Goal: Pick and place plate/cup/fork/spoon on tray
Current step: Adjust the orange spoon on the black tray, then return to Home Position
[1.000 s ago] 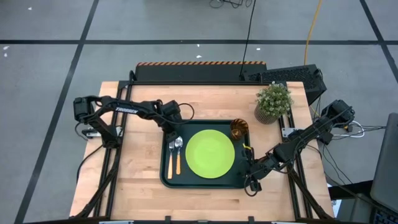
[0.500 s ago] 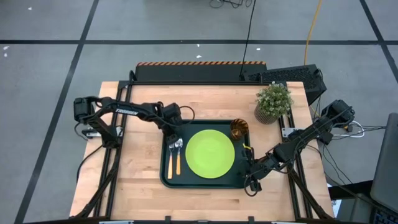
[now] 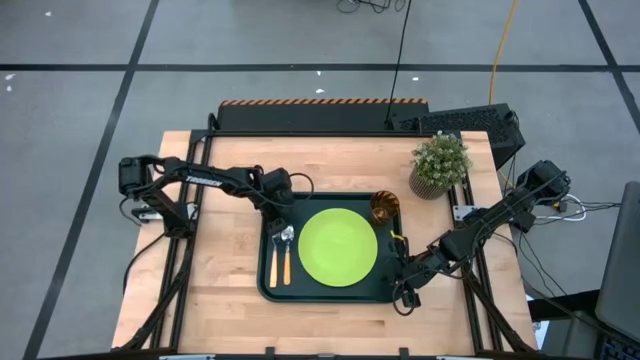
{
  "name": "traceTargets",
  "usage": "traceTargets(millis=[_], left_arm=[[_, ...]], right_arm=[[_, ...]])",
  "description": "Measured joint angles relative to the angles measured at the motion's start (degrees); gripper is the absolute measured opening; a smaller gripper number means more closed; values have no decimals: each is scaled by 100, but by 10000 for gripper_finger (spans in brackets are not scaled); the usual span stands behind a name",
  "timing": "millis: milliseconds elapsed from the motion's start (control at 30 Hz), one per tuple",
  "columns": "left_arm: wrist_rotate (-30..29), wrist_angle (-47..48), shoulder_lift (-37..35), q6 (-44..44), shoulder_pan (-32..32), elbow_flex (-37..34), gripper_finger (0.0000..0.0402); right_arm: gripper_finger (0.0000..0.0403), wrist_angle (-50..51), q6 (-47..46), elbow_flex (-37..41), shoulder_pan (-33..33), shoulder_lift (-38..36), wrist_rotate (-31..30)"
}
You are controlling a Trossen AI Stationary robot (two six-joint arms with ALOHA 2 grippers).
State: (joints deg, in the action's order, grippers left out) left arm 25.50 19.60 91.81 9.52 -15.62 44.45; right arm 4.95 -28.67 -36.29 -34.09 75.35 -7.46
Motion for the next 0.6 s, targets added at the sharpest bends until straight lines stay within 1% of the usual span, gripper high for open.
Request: traceTargets(millis=[267,433,600], left_arm=[[-4,-48,0,-82,-11,0,90],[-5,-249,-2,-102,-107,0,90],[-115,-326,-188,-441,-242,45,90]], right_arm=[[55,2,46,0,2,0,-6],[55,0,76,0,2,0,-22],[55,-2,91,-2,2,0,-22]])
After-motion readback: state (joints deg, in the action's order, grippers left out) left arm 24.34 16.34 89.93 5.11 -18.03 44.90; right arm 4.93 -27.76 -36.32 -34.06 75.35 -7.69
